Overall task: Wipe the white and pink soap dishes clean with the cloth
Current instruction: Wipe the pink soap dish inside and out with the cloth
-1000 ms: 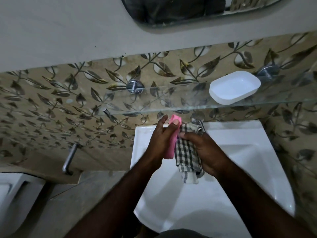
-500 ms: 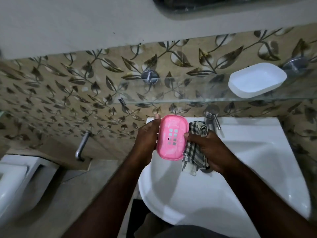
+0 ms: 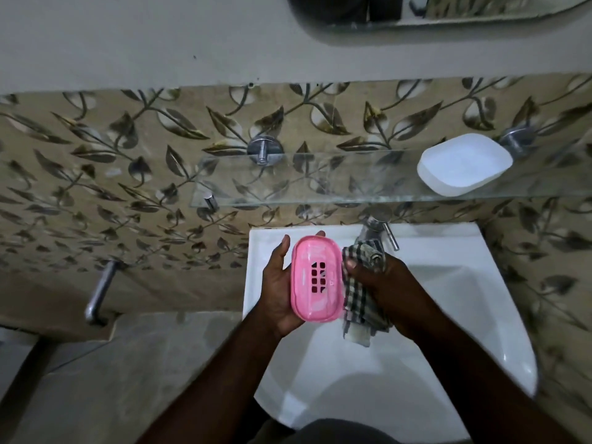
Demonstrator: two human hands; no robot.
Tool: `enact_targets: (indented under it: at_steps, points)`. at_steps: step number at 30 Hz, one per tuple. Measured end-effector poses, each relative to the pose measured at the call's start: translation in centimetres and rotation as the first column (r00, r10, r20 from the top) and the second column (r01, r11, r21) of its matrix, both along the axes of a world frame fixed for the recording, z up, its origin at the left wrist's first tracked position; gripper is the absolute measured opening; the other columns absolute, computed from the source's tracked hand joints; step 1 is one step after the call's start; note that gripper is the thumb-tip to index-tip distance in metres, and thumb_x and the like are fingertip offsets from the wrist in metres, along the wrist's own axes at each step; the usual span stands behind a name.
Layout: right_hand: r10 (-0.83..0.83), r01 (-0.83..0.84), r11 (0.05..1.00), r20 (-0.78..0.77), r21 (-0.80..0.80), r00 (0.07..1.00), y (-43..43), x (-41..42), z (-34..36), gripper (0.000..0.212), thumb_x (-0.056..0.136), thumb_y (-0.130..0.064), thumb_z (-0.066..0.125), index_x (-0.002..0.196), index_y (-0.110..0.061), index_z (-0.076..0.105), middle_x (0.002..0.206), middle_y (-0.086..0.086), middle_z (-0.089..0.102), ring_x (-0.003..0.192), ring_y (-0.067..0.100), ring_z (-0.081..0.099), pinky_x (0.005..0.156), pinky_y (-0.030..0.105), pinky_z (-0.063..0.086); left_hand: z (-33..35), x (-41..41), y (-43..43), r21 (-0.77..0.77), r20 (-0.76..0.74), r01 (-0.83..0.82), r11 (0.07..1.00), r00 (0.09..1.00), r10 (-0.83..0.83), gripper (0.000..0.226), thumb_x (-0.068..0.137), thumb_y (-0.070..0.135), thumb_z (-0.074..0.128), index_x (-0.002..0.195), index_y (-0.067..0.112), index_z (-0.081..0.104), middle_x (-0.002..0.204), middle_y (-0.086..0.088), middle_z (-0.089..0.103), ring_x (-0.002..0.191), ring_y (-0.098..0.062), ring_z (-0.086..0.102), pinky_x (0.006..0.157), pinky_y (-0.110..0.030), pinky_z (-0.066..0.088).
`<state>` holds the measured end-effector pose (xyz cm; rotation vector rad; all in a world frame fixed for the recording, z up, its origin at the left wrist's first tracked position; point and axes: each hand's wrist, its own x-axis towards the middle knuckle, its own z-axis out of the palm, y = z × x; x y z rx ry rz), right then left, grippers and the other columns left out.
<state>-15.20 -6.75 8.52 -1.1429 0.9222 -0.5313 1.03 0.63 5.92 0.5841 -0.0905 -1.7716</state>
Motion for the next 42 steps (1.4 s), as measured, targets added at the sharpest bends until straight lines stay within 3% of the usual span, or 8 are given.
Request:
enact_targets:
  at_steps: [7, 13, 21, 27, 32, 35, 37, 42]
  points:
    - [-0.252, 0.219, 0.951, -0.134, -0.217, 0.959, -1.2, -1.7, 0.6, 0.013, 0.088, -0.019, 0.069, 0.101, -0.017, 0.07, 0.097, 0.01, 0.075, 0.096, 0.032, 0.069, 0.092, 0.056, 0.052, 0.1, 0.7, -0.5, -0.018, 0.246, 0.002, 1.0, 0.969, 0.003, 0.064, 0.076, 0.06, 0.065, 0.134, 0.035, 0.054, 0.138, -0.014, 0.05, 0.118, -0.038, 0.054, 0.087, -0.055, 0.048]
    - [-0.23, 0.138, 0.911, -0.201, -0.388, 0.952, -1.4, -0.5, 2.7, 0.015, 0.087, -0.024, 0.07, 0.102, -0.023, 0.069, 0.095, -0.003, 0.074, 0.093, 0.015, 0.07, 0.089, 0.043, 0.054, 0.7, 0.4, -1.2, -0.064, 0.896, 0.134, 0.989, 0.443, -0.002, 0.072, 0.087, 0.054, 0.051, 0.148, 0.052, 0.012, 0.13, 0.007, 0.057, 0.105, -0.016, 0.066, 0.087, -0.046, 0.056]
    - [-0.199, -0.253, 0.721, -0.543, -0.645, 0.815, -1.6, 1.9, 4.0, 0.006, 0.084, -0.017, 0.066, 0.079, -0.02, 0.065, 0.078, -0.001, 0.069, 0.076, 0.02, 0.065, 0.068, 0.034, 0.051, 0.5, 0.6, -2.0, 0.018, 0.982, 0.401, 0.916, 0.166, -0.092, 0.083, 0.085, 0.052, 0.064, 0.147, 0.055, 0.009, 0.126, 0.008, 0.06, 0.104, -0.005, 0.063, 0.089, -0.027, 0.052]
    - [-0.104, -0.57, 0.589, -0.753, -0.573, 0.649, -0.6, 4.3, 4.9, 0.018, 0.083, -0.019, 0.058, 0.07, -0.024, 0.047, 0.084, 0.007, 0.069, 0.084, 0.027, 0.063, 0.064, 0.029, 0.036, 0.0, 0.5, -2.3, 0.075, 0.986, 0.449, 0.89, 0.1, -0.133, 0.024, 0.089, 0.01, 0.066, 0.105, 0.018, 0.05, 0.078, 0.017, 0.058, 0.057, 0.014, 0.055, 0.055, -0.003, 0.039]
    - [0.064, -0.693, 0.526, -0.79, -0.493, 0.61, -0.4, 5.1, 5.2, 0.005, 0.079, -0.015, 0.063, 0.075, -0.017, 0.063, 0.084, 0.009, 0.07, 0.083, 0.028, 0.065, 0.071, 0.036, 0.048, -0.4, 1.1, -2.4, 0.204, 0.971, 0.441, 0.874, 0.022, -0.238, 0.04, 0.092, 0.01, 0.062, 0.13, 0.008, 0.049, 0.105, -0.003, 0.06, 0.077, -0.001, 0.05, 0.056, -0.002, 0.041]
    - [0.269, -0.662, 0.606, -0.669, -0.442, 0.693, -0.4, 4.8, 5.7, 0.028, 0.086, -0.014, 0.064, 0.063, -0.028, 0.057, 0.071, 0.001, 0.066, 0.071, 0.017, 0.065, 0.068, 0.031, 0.05, -0.9, 1.6, -2.3, 0.191, 0.956, 0.271, 0.944, 0.167, -0.241, 0.056, 0.093, 0.003, 0.057, 0.144, 0.011, 0.036, 0.123, -0.015, 0.061, 0.069, -0.001, 0.053, 0.051, -0.001, 0.04]
    - [0.315, -0.525, 0.727, -0.464, -0.443, 0.828, -0.3, 4.1, 6.0, 0.023, 0.088, -0.01, 0.067, 0.068, -0.021, 0.064, 0.067, -0.004, 0.065, 0.065, 0.006, 0.062, 0.065, 0.02, 0.047, -0.9, 2.0, -2.4, 0.15, 0.855, 0.121, 0.981, 0.483, -0.19, 0.039, 0.098, 0.014, 0.055, 0.136, 0.019, 0.046, 0.109, -0.008, 0.066, 0.071, -0.002, 0.06, 0.059, -0.005, 0.045]
    - [-0.056, -0.022, 0.928, -0.199, -0.371, 0.978, -1.3, 1.7, 4.9, 0.015, 0.088, -0.008, 0.067, 0.079, -0.019, 0.072, 0.069, -0.007, 0.072, 0.063, 0.003, 0.064, 0.059, 0.017, 0.049, -2.1, 2.5, -2.7, 0.181, 0.249, -0.078, 0.98, 0.968, 0.031, 0.074, 0.087, 0.065, 0.041, 0.127, 0.005, 0.058, 0.109, -0.021, 0.067, 0.095, -0.033, 0.065, 0.093, -0.052, 0.047]
